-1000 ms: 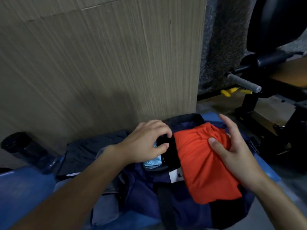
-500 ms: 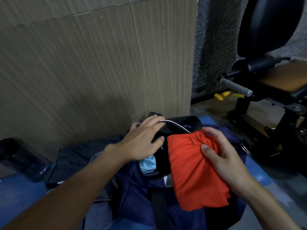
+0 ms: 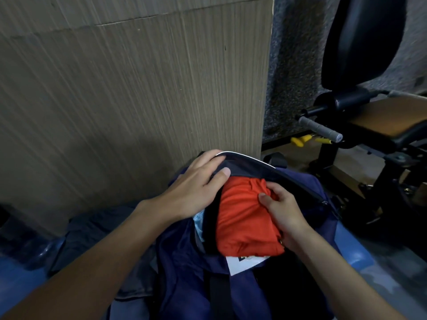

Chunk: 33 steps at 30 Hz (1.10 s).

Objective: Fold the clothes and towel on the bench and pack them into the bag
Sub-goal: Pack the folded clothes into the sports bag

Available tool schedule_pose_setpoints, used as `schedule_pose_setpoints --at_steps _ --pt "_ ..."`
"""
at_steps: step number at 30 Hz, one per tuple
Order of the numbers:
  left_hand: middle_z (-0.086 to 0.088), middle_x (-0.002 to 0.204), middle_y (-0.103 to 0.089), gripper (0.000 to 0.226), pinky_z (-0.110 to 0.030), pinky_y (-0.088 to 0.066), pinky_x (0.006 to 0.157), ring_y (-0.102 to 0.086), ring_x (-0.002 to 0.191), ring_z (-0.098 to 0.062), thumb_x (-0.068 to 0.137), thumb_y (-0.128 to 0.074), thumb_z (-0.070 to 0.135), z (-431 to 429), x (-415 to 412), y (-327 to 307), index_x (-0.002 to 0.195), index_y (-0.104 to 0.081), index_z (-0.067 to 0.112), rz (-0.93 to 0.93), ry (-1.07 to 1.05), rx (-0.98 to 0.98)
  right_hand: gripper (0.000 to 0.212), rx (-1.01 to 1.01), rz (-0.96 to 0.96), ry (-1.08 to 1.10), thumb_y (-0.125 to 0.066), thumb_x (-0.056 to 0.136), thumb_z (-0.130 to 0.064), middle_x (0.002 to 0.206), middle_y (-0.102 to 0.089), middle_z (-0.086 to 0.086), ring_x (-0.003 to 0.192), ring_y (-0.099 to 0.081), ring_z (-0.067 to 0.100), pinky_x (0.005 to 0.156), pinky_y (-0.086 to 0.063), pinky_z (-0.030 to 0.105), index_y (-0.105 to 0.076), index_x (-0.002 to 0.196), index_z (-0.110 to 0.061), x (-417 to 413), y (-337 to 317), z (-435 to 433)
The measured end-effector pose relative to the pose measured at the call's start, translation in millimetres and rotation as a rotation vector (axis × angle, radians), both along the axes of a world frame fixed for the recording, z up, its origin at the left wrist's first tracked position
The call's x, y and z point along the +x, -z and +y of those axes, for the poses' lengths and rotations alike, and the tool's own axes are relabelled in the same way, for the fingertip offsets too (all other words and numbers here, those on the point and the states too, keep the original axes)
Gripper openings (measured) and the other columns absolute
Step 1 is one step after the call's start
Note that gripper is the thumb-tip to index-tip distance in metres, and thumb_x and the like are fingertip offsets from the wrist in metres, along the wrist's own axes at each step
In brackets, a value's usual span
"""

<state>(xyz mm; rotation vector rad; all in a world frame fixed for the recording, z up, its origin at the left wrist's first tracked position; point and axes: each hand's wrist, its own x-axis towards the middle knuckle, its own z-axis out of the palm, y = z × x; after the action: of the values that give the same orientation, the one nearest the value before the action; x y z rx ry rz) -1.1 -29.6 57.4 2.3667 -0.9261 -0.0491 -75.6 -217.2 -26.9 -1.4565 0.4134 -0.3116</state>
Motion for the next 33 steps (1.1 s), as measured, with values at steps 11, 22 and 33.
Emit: schedule_pose_setpoints --at_steps 11,22,33 --pt "0.016 0.155 -0.029 0.073 -0.018 -0.015 0.118 -0.022 0.144 0.005 0.092 -0.028 0.058 2 0 -11 0.150 -0.041 0.015 -0.005 -0.005 -0.012 0.063 -0.030 0.221 -0.200 -0.080 0.079 -0.008 0.117 -0.060 -0.002 0.105 -0.058 0.015 0.091 -0.045 0.025 -0.041 0.126 -0.021 43 25 2" --pt "0.029 0.151 -0.024 0.081 -0.037 -0.025 0.120 -0.019 0.143 0.010 0.086 -0.025 0.069 7 -4 1 0.152 -0.037 0.023 -0.039 0.008 0.053 0.067 -0.055 0.213 -0.229 -0.078 0.082 -0.024 0.116 -0.060 -0.001 0.094 -0.059 0.009 0.070 -0.047 0.007 -0.045 0.140 -0.018 45 27 7" --pt "0.030 0.151 -0.023 0.082 -0.041 -0.025 0.120 -0.019 0.143 0.008 0.086 -0.024 0.070 7 -5 4 0.152 -0.035 0.023 -0.040 0.013 0.054 0.059 -1.147 0.281 -0.096 -0.071 0.076 -0.027 0.126 -0.043 0.010 0.115 -0.049 0.035 0.097 -0.044 0.047 -0.049 0.130 -0.023 4 24 23"
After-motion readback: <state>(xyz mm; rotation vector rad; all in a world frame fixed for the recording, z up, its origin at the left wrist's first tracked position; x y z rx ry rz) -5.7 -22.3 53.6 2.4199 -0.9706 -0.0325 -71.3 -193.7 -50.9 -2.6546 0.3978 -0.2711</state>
